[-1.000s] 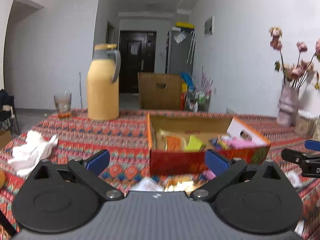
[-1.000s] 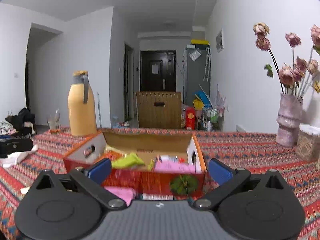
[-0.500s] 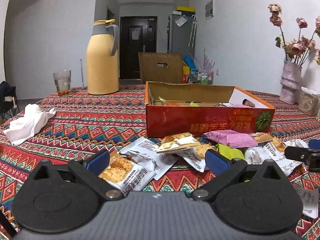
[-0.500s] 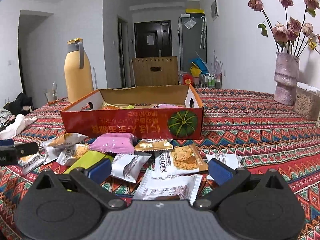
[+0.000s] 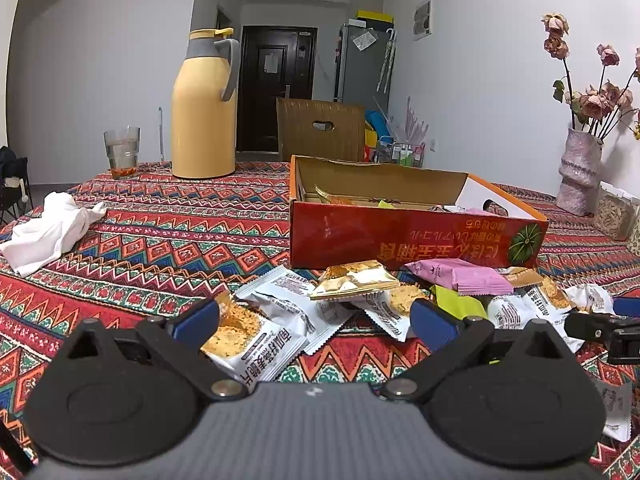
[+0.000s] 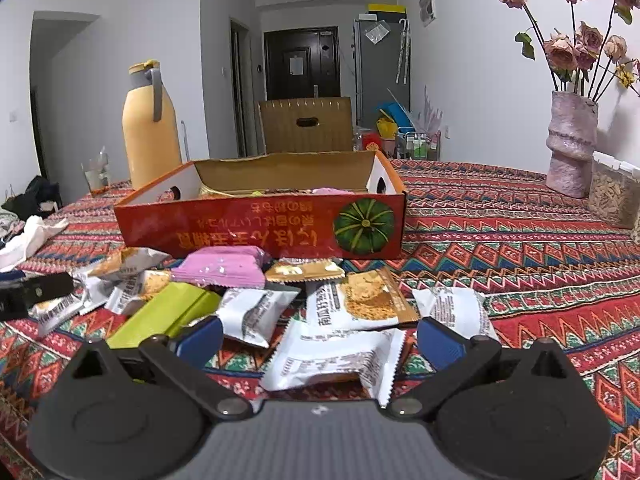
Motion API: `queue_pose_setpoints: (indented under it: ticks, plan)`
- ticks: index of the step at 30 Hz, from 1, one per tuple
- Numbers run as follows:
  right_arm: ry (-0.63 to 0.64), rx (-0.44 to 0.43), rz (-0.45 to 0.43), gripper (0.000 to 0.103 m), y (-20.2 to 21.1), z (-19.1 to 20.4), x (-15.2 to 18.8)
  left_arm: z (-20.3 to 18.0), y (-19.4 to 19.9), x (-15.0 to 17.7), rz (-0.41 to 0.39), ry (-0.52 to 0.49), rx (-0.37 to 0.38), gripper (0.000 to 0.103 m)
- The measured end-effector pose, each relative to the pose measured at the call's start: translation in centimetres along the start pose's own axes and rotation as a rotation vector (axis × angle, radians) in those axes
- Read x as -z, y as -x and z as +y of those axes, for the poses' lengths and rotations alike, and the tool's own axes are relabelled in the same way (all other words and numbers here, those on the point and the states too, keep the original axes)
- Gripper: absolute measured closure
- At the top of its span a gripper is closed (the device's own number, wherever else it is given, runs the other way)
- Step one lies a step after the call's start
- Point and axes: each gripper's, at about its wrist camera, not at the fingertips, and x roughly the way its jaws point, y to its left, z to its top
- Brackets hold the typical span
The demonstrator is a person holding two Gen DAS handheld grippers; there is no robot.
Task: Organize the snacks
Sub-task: 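Withdraw both grippers from the box back toward the snack pile, then grasp a gold biscuit packet with the left gripper while the right grasps a white packet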
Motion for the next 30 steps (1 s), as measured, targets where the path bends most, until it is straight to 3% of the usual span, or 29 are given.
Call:
queue_pose_setpoints:
  ticks: [7,12,18,24,30]
  plan:
    - [0.0,0.024,0.021,0.0,0.0,-1.3,-0.2,0.1,-0.2,0.0,0.01,0.009,0.005,0.0]
    - [0.039,0.013,0.086,0.002,-1.5,-0.4,-0.7,0.1,-0.2,0.0,0.012,0.011,0.003,0.0]
    - [0.016,0.041,0.197,0.016,-4.2,-0.3,-0.6,0.2,-0.3,0.0,0.016,0.019,0.006,0.0]
    - [0.021,0.034,0.173,0.022,-3.9,0.0,-0.1,0.4,-0.4,0.0,0.022,0.026,0.006,0.0]
    - [0.039,0.018,0.132,0.047,-3.2,0.3,0.2,0.3,-0.4,0.0,0.021,0.026,0.003,0.0]
